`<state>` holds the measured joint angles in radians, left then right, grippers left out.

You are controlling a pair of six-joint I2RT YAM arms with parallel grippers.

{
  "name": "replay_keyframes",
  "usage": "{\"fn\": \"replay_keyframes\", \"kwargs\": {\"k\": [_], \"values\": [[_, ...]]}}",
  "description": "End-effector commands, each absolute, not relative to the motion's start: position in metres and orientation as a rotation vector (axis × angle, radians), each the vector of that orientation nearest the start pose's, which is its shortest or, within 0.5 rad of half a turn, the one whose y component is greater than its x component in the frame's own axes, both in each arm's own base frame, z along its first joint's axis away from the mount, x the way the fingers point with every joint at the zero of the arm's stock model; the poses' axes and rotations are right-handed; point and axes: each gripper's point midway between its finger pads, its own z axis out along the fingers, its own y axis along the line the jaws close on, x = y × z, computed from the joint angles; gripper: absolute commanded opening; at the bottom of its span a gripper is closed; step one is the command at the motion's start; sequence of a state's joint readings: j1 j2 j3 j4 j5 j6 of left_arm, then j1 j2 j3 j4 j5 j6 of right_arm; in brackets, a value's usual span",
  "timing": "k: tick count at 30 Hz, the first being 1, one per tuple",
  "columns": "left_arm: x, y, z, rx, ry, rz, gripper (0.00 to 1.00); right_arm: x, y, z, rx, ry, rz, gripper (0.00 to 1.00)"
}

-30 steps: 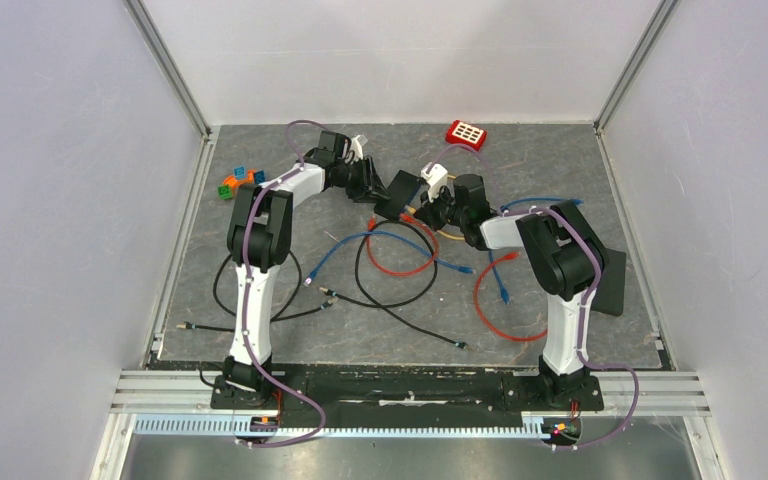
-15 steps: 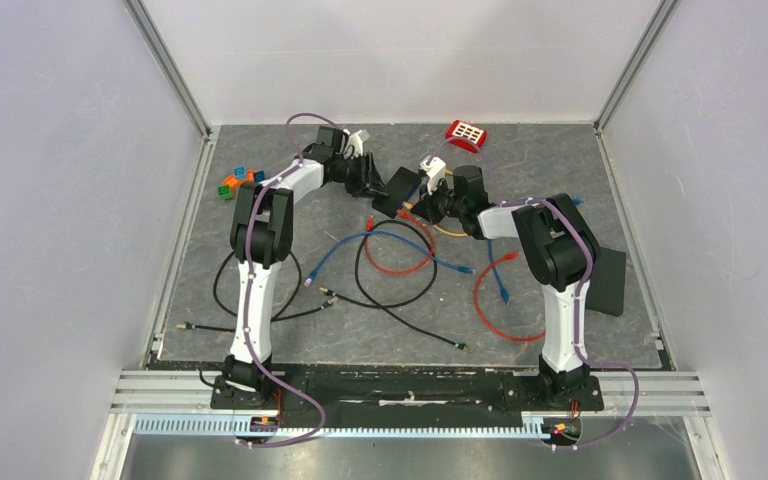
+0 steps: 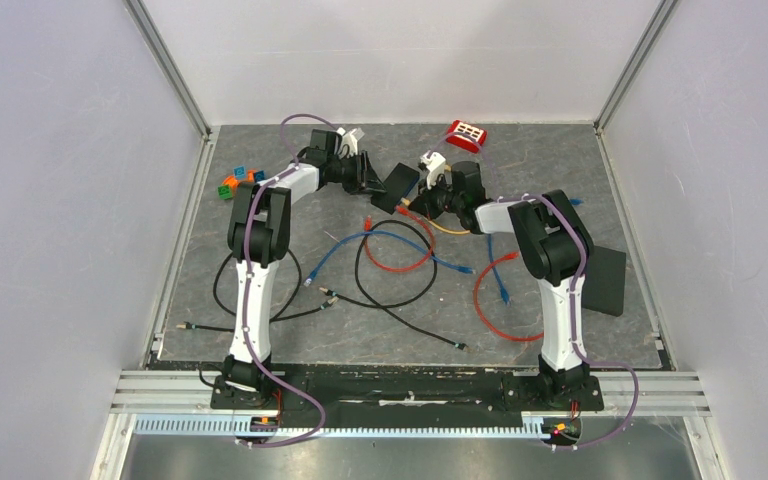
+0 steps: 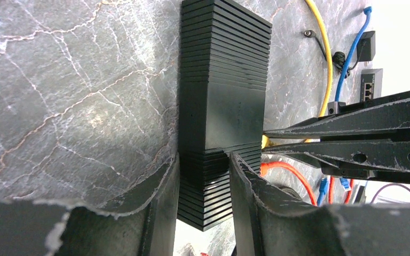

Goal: Insert the plug into the switch port
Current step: Insert the connector into the switch port.

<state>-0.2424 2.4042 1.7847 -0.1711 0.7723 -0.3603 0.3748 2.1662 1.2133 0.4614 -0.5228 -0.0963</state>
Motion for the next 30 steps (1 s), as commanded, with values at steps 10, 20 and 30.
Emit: {"fn": "replay_keyframes", "kwargs": {"k": [10,20,30], "values": [[0.418,-0.307,0.031,0.626,2.444,-1.449,0.42,0.496,0.349,0.108,-0.976,1.474,0.782,0.0],[0.429,-0.312,0.041,0.657,2.397,-1.432,0.41,0.484,0.35,0.088,-1.123,1.471,0.768,0.0],[0.424,-0.321,0.04,0.72,2.369,-1.421,0.41,0.498,0.368,0.094,-1.082,1.448,0.736,0.0]]}}
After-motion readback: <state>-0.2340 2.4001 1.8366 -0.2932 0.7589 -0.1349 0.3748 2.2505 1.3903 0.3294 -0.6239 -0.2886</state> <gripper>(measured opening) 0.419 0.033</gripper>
